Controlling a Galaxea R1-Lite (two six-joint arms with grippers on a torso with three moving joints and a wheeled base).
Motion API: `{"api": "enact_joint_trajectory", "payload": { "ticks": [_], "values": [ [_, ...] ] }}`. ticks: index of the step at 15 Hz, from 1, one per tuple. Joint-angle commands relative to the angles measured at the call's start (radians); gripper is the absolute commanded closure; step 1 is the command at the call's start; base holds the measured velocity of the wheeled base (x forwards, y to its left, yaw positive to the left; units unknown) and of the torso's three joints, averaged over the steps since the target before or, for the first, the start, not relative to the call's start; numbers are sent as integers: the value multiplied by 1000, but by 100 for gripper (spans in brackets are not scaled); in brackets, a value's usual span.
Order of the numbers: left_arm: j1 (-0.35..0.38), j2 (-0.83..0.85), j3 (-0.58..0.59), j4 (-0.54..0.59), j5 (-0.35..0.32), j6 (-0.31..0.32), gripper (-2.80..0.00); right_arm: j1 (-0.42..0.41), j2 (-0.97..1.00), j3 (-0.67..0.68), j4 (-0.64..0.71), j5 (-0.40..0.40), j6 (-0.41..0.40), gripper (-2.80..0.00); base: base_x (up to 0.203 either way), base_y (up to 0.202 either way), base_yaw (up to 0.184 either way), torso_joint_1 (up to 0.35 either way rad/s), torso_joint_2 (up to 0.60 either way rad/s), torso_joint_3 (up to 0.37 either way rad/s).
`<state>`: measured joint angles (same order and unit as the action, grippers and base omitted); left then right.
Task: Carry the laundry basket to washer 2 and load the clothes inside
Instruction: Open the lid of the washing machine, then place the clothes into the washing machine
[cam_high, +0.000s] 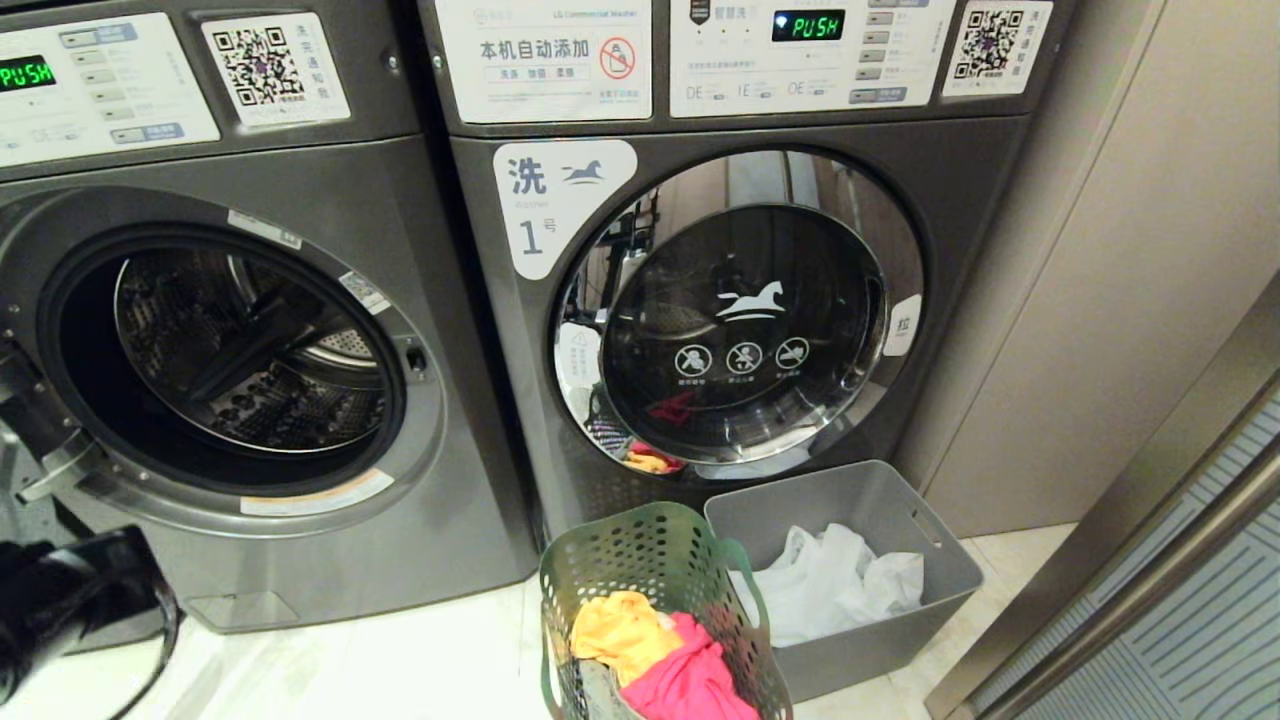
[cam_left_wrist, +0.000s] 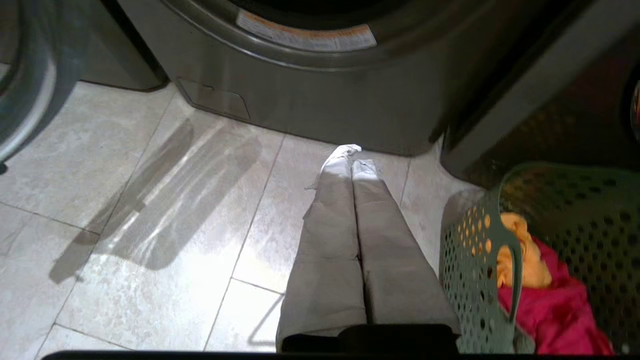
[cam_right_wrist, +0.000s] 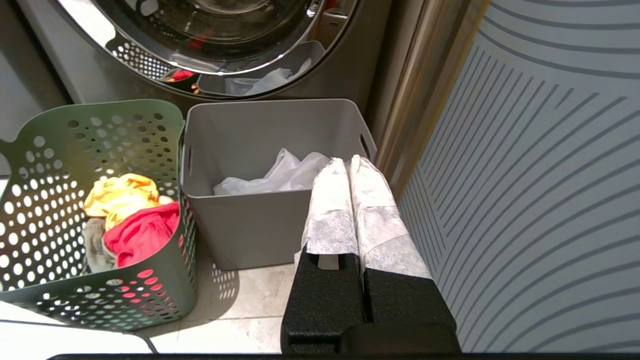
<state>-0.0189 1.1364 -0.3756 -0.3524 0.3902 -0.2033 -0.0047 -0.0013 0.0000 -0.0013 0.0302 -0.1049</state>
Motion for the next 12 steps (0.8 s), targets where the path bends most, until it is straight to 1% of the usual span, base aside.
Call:
{"api": "enact_joint_trajectory", "payload": {
  "ticks": [1, 4, 5, 7, 9, 11, 12],
  "values": [
    [-41, -158, 186, -59, -25, 18, 0, 0, 1, 0, 0, 0, -1, 0, 0, 0, 0, 0, 0, 0],
    [-47, -399, 331, -73, -137, 103, 0, 0, 1, 0, 0, 0, -1, 0, 0, 0, 0, 0, 0, 0],
    [-47, -499, 357, -47, -164, 137, 0, 0, 1, 0, 0, 0, -1, 0, 0, 0, 0, 0, 0, 0],
    [-43, -721, 378, 54, -219, 187, 0, 0, 1, 0, -1, 0, 1, 0, 0, 0, 0, 0, 0, 0],
    [-13, -940, 394, 142, -311, 226, 0, 0, 1, 0, 0, 0, 10, 0, 0, 0, 0, 0, 0, 0],
    [10, -1094, 406, 200, -370, 252, 0, 0, 1, 0, -2, 0, 13, 0, 0, 0, 0, 0, 0, 0],
    [16, -1134, 410, 217, -385, 257, 0, 0, 1, 0, -2, 0, 13, 0, 0, 0, 0, 0, 0, 0]
  ]
}}
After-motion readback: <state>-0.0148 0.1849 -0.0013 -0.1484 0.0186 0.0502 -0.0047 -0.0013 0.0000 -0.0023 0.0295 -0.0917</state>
